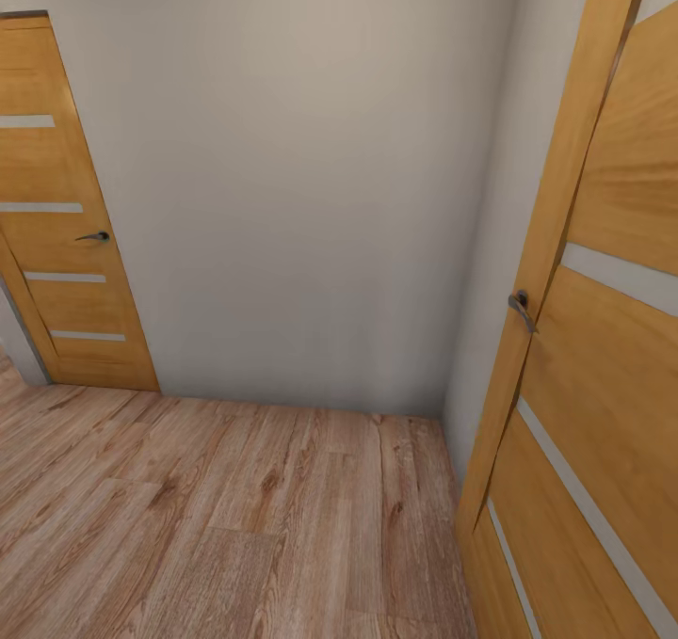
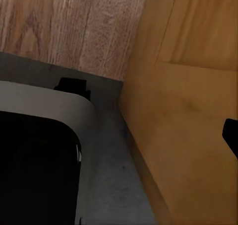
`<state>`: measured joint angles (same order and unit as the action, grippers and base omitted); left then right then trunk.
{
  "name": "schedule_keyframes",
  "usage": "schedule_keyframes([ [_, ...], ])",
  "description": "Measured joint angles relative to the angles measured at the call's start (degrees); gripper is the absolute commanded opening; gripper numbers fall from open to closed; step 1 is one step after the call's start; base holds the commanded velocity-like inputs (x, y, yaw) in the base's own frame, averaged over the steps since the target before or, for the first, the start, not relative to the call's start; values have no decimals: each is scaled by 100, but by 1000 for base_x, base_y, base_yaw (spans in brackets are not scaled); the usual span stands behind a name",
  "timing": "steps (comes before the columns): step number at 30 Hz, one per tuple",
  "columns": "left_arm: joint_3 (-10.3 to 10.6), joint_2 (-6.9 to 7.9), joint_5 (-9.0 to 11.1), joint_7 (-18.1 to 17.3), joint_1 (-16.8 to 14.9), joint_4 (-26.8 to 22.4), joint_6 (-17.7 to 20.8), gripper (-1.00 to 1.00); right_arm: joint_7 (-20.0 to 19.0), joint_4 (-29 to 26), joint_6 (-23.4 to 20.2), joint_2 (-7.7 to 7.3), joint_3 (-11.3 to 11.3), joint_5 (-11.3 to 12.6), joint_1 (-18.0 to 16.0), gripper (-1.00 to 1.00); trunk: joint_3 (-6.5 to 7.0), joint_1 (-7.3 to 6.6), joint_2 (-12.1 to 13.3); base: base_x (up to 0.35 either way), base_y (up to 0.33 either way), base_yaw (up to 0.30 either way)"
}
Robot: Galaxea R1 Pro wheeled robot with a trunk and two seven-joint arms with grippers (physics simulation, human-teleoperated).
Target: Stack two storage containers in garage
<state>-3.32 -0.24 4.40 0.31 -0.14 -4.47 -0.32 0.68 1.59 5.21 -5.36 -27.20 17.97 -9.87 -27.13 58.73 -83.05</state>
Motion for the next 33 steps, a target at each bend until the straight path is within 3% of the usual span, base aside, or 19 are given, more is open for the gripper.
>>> schedule_keyframes([
  [14,0,-7,0,-4,0,0,0,100,4,0,9,9,-4,-5,0,100,0,-1,0,14,0,0],
  [33,1,0,0,-1,0,0,0,100,11,0,5,76,0,9,0,100,0,-2,0,185,0,0],
])
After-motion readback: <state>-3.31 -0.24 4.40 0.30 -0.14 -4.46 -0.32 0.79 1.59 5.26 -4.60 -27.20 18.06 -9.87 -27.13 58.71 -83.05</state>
